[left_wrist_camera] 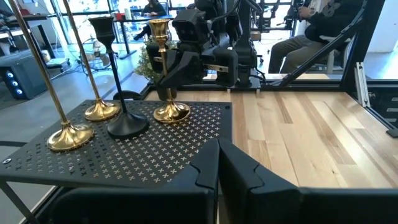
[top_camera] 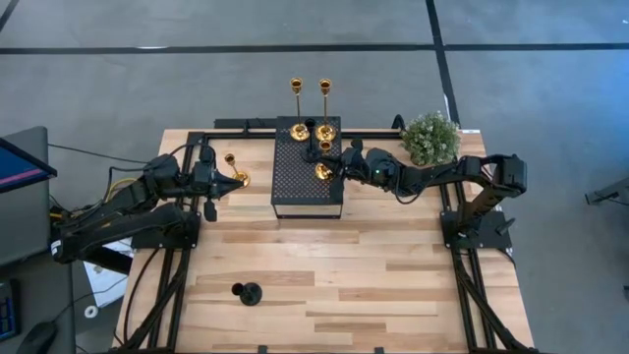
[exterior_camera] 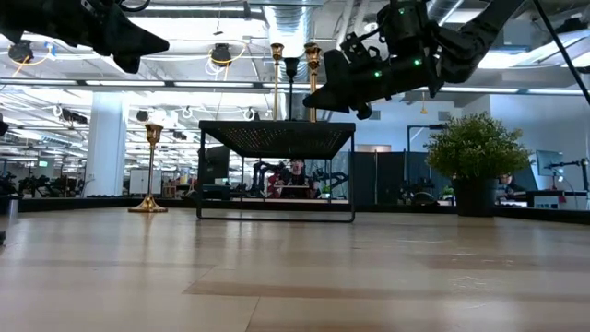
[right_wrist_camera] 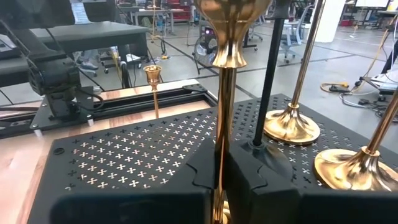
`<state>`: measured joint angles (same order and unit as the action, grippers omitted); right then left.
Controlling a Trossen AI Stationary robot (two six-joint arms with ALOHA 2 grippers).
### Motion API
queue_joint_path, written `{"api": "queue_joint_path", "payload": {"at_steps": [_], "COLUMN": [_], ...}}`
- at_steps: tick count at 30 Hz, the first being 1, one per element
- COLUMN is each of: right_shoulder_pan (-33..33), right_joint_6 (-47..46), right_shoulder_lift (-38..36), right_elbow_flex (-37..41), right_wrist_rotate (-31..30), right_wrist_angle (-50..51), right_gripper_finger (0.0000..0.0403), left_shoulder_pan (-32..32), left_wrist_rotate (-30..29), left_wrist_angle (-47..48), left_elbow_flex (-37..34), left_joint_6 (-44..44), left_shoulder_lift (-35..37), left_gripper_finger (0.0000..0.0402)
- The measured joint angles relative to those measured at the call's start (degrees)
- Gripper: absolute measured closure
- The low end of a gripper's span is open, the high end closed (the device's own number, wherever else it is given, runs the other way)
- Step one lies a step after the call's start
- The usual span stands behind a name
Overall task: Pick & Place candle stick holders
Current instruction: Adjust the small gold candle holder on the shelf, then put the small gold candle holder on the shelf
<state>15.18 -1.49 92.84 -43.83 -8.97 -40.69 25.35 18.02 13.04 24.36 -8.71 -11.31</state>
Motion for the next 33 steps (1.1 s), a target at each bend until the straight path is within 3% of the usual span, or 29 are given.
{"api": "queue_joint_path", "payload": {"at_steps": [15, 26, 33], "right_shoulder_pan": [0.33, 0.38, 0.02], "right_joint_6": [-0.01, -0.01, -0.03], "right_shoulder_lift": [0.0, 0.15, -6.71], "right_elbow_flex": [0.0, 0.17, 0.15], "right_wrist_rotate": [-0.13, -0.21, -0.17], "right_wrist_angle": [0.22, 1.01, 12.67], "right_gripper_finger": [0.0389, 0.033, 0.0303], "left_shoulder_pan": [0.02, 0.0, 0.02], "left_wrist_rotate": [0.02, 0.01, 0.02], "left_wrist_angle": [0.0, 0.01, 0.0], "left_elbow_flex": [0.0, 0.0, 0.0], "left_joint_6": [0.0, 0.0, 0.0], "left_shoulder_lift": [0.0, -0.02, -0.01], "left_gripper_finger": [0.0394, 0.0394, 0.0394]}}
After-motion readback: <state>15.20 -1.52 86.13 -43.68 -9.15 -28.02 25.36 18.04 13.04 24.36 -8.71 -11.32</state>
